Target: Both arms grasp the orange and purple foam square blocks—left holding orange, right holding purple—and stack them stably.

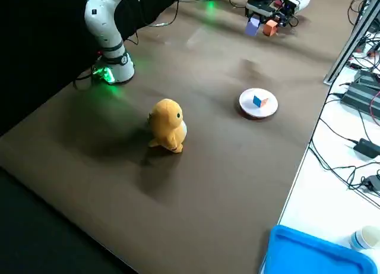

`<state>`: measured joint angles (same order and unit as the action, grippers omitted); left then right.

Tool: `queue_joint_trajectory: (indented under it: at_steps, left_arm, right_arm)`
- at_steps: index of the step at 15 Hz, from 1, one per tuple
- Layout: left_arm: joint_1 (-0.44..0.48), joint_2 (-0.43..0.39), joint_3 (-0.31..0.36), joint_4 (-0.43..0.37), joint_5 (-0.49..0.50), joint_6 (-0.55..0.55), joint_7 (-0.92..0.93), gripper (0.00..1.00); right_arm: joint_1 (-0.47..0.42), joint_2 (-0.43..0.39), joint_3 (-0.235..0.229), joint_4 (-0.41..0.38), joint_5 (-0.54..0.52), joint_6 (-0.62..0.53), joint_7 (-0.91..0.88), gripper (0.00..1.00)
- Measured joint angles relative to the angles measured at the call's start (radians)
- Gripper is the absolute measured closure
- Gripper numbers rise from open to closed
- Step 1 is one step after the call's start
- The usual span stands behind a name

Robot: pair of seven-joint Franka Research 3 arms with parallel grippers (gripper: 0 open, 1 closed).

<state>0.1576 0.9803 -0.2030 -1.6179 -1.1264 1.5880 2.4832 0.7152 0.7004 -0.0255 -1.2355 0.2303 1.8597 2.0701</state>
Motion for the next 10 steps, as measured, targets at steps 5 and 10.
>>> queue_joint_trajectory:
  at_steps: [5,10]
  left_arm:
    - [-0.004,0.033,-0.001,0.001,0.0,0.007,0.047,0.0]
    - [-0.004,0.065,-0.001,0.011,0.0,0.024,0.065,0.0]
  right_arm:
    - [0.01,0.0,0.003,0.0,0.0,0.004,0.065,0.46]
    - [0.025,0.0,0.004,0.0,0.0,0.02,0.119,0.46]
